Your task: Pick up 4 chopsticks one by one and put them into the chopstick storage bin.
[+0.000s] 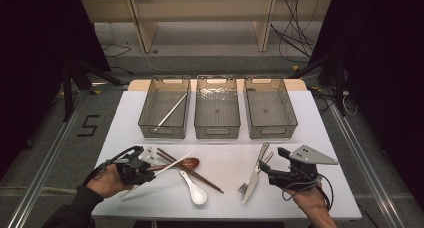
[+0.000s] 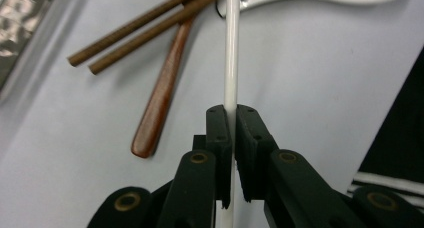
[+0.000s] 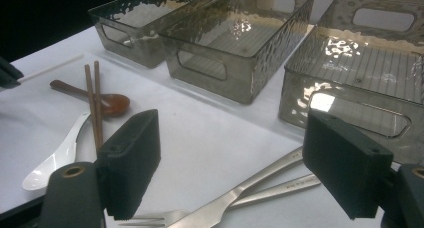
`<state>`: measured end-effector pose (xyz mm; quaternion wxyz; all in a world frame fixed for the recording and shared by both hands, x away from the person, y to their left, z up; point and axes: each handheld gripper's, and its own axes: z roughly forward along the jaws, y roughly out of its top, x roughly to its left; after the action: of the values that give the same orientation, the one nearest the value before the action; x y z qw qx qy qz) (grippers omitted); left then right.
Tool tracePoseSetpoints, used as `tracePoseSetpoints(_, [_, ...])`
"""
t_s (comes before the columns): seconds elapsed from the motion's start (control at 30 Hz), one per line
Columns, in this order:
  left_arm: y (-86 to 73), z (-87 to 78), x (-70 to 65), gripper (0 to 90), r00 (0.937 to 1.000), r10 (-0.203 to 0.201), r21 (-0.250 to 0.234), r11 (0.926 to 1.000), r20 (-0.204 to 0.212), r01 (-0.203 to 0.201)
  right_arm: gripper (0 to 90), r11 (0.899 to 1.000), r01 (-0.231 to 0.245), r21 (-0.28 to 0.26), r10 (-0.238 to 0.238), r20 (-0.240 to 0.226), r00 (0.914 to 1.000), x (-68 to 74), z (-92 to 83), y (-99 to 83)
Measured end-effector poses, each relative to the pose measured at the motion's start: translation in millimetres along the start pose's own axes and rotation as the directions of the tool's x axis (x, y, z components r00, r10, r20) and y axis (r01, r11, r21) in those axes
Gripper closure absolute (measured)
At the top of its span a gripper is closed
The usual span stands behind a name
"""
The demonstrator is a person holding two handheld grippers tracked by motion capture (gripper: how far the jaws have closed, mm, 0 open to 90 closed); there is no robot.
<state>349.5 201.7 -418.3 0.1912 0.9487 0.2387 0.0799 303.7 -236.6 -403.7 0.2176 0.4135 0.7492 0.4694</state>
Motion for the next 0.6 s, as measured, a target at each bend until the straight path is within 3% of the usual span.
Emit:
tracePoseSetpoints(0.1, [3.7,-2.1,3.2,84.5,0.9988,-0.048,-0.060,0.9970,-0.007,0.048,24.2,1.000,-0.001,0.002,0.001,-0.001,1.0000,0.3,0.2,0.0])
tracePoseSetpoints(0.23, [6.8,-6.2,9.3,84.6,0.9958,-0.084,-0.104,0.9914,-0.036,0.080,24.2,1.000,-0.002,0.001,0.002,0.001,1.0000,0.0,0.1,-0.1])
tracePoseSetpoints(0.53, [17.2,-23.4,23.6,84.5,0.9863,-0.143,-0.215,0.9691,-0.084,0.122,24.2,1.000,-0.008,-0.001,0.008,0.003,1.0000,-0.8,0.2,-0.3])
tracePoseSetpoints(0.6, [18.3,-28.4,28.5,84.6,0.9821,-0.164,-0.245,0.9597,-0.092,0.138,24.2,1.000,-0.012,0.002,0.012,0.005,0.9999,-1.1,0.2,-0.3])
